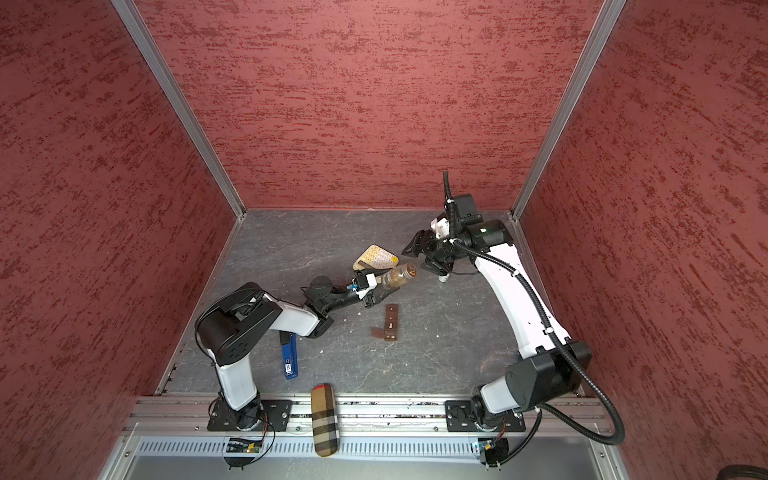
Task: Sort the pills into containers
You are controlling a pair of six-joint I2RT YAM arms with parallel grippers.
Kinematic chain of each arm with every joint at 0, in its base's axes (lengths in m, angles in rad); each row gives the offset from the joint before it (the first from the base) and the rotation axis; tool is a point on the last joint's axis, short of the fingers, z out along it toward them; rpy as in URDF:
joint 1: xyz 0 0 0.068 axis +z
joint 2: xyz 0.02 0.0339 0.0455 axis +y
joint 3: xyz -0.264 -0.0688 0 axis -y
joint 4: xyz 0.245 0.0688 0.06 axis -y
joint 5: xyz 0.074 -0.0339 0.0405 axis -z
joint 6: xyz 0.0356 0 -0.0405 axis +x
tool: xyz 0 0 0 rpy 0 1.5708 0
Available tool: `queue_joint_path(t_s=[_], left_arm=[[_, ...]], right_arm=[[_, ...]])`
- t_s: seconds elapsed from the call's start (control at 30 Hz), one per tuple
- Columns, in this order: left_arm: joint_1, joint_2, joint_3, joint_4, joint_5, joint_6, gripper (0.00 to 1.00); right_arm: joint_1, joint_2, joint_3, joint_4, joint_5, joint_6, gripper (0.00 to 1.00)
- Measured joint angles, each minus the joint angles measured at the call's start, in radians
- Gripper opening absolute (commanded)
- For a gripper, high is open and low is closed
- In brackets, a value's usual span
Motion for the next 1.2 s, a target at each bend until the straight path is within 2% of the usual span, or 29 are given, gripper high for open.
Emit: queue_joint_path(t_s=[0.4, 0.8, 1.0, 1.2], left_arm=[[0.000, 0.000, 0.002, 0.000, 0.011, -0.019, 0.00], [0.021, 0.013, 0.024, 0.015, 0.011, -0.019, 0.00], [0.021, 0.014, 0.026, 0.018, 0.012, -0.019, 0.00], [0.020, 0.014, 0.026, 0.018, 0.011, -0.022, 0.00]], right_arm=[[0.038, 0.019, 0.000, 0.023, -0.034, -0.055, 0.68], [0.078, -0.007, -0.001, -0.031, -0.024, -0.075, 0.67], [0.091, -0.053, -0.002, -0.063, 0.019, -0.076, 0.70], [0.086, -0.022, 0.098, -0.103, 0.102, -0.089, 0.71]])
